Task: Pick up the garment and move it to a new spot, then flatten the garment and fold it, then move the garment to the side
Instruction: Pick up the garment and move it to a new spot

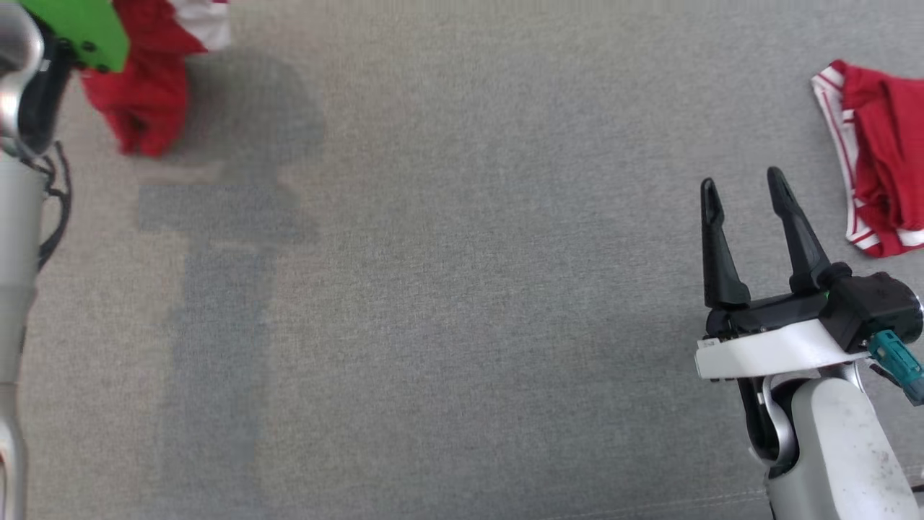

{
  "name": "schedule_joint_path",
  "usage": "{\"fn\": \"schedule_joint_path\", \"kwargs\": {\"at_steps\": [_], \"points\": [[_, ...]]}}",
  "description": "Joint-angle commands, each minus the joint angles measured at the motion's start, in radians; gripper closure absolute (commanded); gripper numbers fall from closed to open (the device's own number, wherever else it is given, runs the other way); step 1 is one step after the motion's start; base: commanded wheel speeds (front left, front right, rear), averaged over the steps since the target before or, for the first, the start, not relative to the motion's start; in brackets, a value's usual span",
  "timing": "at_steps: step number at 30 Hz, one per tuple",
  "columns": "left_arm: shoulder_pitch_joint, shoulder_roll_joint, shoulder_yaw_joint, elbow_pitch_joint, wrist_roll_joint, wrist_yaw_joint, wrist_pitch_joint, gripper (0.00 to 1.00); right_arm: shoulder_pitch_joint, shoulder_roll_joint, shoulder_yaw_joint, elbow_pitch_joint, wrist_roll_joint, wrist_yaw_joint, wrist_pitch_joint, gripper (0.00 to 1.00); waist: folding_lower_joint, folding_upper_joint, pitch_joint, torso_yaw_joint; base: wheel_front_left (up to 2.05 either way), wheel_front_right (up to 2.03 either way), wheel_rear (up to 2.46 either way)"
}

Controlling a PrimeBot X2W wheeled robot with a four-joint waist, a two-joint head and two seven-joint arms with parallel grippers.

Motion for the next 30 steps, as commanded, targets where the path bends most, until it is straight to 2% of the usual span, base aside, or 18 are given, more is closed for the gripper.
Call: {"fn": "schedule_joint_path", "kwargs": {"at_steps": [1, 6, 10, 13, 18, 24, 30], "points": [[0.011, -0.022, -0.008, -0.039, -0.027, -0.001, 0.011, 1.00, 0.026, 0.000, -0.001, 0.015, 0.017, -0.001, -0.007, 0.00, 0.0000, 0.0000, -0.171, -0.092, 0.00, 0.00, 0.00], [0.020, -0.121, -0.004, -0.183, -0.100, 0.029, 0.050, 1.00, 0.063, 0.000, -0.005, 0.030, 0.052, -0.001, -0.007, 0.00, 0.0000, 0.0000, -0.212, -0.129, 0.00, 0.00, 0.00], [0.069, -0.213, 0.016, -0.281, -0.174, 0.102, 0.090, 1.00, 0.080, 0.000, -0.008, 0.026, 0.066, -0.002, -0.007, 0.00, 0.0000, 0.0000, -0.211, -0.149, 0.00, 0.00, 0.00], [0.159, -0.290, 0.052, -0.322, -0.246, 0.173, 0.076, 1.00, 0.090, 0.000, -0.011, 0.023, 0.074, -0.001, -0.007, 0.00, 0.0000, 0.0000, -0.199, -0.155, 0.00, 0.00, 0.00], [0.387, -0.346, 0.096, -0.273, -0.330, 0.237, -0.027, 1.00, 0.064, 0.000, 0.002, 0.018, 0.084, -0.001, -0.007, 0.00, 0.0000, 0.0000, -0.160, -0.164, 0.00, 0.00, 0.00], [0.609, -0.360, 0.141, -0.068, -0.362, 0.243, -0.210, 1.00, 0.041, 0.000, -0.004, 0.014, 0.070, -0.001, -0.007, 0.00, 0.0000, 0.0000, -0.103, -0.168, 0.00, 0.00, 0.00], [0.627, -0.362, 0.181, 0.090, -0.392, 0.207, -0.305, 1.00, 0.037, 0.000, -0.010, 0.012, 0.045, -0.001, -0.007, 0.00, 0.0000, 0.0000, -0.073, -0.145, 0.00, 0.00, 0.00]]}}
